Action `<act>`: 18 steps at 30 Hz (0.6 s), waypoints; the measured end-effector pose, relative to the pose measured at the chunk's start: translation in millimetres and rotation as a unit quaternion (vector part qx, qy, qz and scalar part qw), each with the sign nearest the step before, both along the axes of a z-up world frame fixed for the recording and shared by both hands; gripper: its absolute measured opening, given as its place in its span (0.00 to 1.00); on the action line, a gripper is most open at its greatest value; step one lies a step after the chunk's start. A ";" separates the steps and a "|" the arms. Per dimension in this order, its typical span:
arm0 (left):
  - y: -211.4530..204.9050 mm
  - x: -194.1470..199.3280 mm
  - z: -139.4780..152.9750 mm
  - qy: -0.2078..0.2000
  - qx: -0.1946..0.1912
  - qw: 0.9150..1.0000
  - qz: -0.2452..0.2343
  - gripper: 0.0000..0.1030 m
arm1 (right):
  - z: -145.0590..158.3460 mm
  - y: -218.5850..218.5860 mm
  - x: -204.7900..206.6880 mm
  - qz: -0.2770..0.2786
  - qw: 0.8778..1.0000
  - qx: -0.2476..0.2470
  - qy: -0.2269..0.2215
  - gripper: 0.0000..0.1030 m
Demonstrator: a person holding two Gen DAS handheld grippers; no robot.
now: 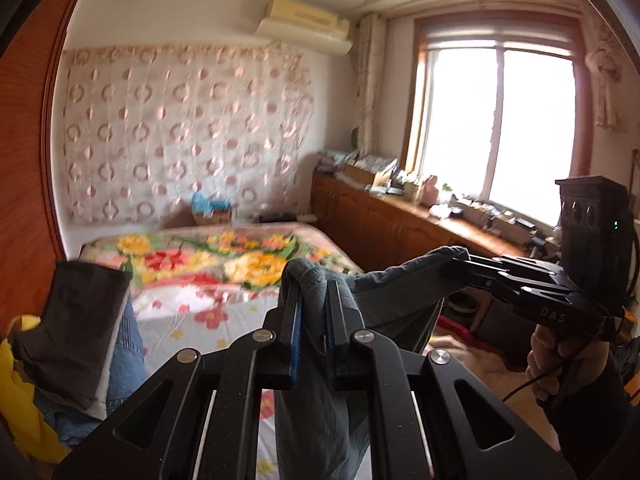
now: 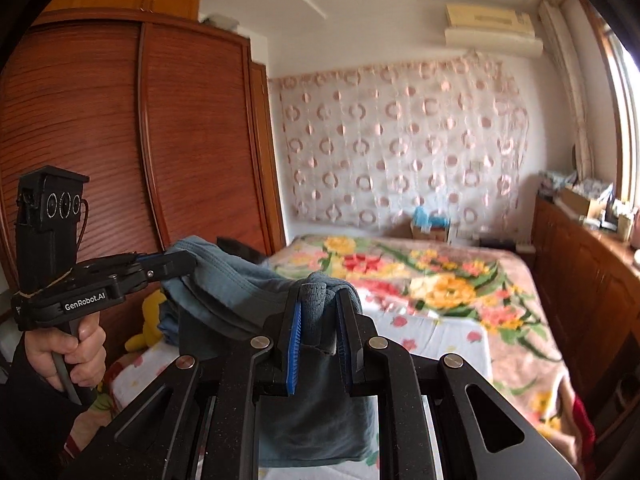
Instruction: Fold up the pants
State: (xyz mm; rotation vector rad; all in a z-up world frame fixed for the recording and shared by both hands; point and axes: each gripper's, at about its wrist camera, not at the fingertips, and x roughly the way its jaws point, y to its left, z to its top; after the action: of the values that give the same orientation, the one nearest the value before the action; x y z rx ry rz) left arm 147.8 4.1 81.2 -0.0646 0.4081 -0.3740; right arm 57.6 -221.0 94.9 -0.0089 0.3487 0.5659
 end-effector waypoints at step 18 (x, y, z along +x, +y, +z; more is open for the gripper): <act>26.8 72.6 36.6 -0.039 0.017 0.997 0.066 0.10 | 56.4 60.1 136.8 -0.022 1.000 -0.007 -0.016 0.15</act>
State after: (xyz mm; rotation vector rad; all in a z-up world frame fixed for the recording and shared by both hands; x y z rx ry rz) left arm 220.3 30.9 117.8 -0.0431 0.3301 -0.2388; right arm 194.5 -160.8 151.3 -0.0230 0.3206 0.5190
